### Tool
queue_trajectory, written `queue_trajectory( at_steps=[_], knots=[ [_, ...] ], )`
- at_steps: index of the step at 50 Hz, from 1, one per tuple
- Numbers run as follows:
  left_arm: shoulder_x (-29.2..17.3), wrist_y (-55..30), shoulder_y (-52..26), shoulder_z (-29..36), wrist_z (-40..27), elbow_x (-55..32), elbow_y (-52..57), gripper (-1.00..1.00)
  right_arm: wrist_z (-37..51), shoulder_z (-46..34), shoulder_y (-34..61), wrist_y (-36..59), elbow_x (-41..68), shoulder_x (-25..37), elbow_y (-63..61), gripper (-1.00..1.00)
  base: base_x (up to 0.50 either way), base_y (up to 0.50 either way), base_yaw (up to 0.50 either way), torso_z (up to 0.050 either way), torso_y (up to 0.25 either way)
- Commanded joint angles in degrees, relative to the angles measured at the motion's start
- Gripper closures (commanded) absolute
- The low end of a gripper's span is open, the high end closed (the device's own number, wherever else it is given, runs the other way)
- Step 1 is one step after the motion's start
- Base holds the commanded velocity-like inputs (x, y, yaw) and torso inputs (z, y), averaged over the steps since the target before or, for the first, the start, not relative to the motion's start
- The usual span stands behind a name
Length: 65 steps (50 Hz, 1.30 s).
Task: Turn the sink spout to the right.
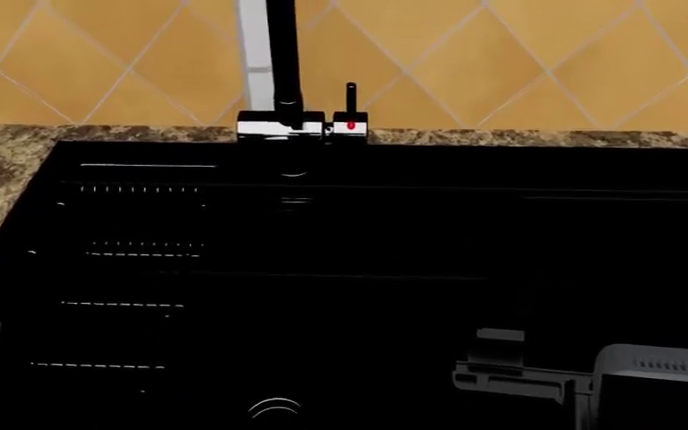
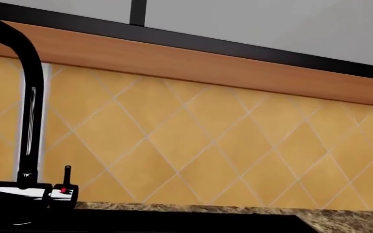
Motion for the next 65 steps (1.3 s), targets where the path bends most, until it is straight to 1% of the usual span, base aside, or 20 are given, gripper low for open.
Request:
queue_trajectory(
  at_steps=[1,5,16,20,29,40,41,49,65],
  knots=[
    [-0.2,-0.2,-0.2,0.3,-0.2,-0.2,0.1,-1.0,0.3,0.4,-0.3,0.3,0.4,0.1,-0.1,-1.0,0.23,0.0,0.0,0.0,0.0],
    [-0.1,-0.3,-0.3,0.7,-0.3,-0.2,0.1,-1.0,1.3,0.2,0.1,2.2,0.2,0.1,-0.3,-1.0,0.13,0.0,0.0,0.0,0.0],
    [-0.1,0.1,-0.4,1.2,-0.4,-0.2,-0.3,-1.0,2.1,0.5,0.5,3.1,0.7,-0.2,-1.0,-1.0,0.0,0.0,0.0,0.0,0.0],
    [-0.1,0.1,-0.4,1.2,-0.5,-0.3,-0.4,-1.0,2.3,0.2,2.5,5.5,2.1,-0.7,-2.3,-1.0,0.0,0.0,0.0,0.0,0.0],
    [-0.5,-0.2,0.2,1.4,-0.7,-0.3,0.2,-1.0,2.4,-3.9,9.6,11.2,2.3,-1.3,-3.2,-1.0,0.0,0.0,0.0,0.0,0.0],
    [-0.5,-0.3,-0.1,1.6,-0.9,-0.5,0.0,-1.0,2.0,-6.3,15.2,14.4,3.4,-2.6,-3.2,-1.0,0.0,0.0,0.0,0.0,0.0],
    [-0.5,-0.2,0.0,1.8,-0.9,-0.5,-0.1,-1.0,2.3,-6.0,17.1,17.3,4.6,-2.8,-4.3,-1.0,0.0,0.0,0.0,0.0,0.0],
    [-0.6,-0.1,-0.1,1.8,-1.0,-0.7,-0.3,-1.0,2.7,-6.4,20.5,21.6,7.0,-3.8,-6.6,-1.0,0.0,0.0,0.0,0.0,0.0],
    [-0.9,-0.4,-1.0,2.3,-1.1,-0.8,-0.8,-1.0,3.6,-9.3,26.6,26.3,8.7,-6.4,-8.0,-1.0,0.0,0.0,0.0,0.0,0.0]
  ],
)
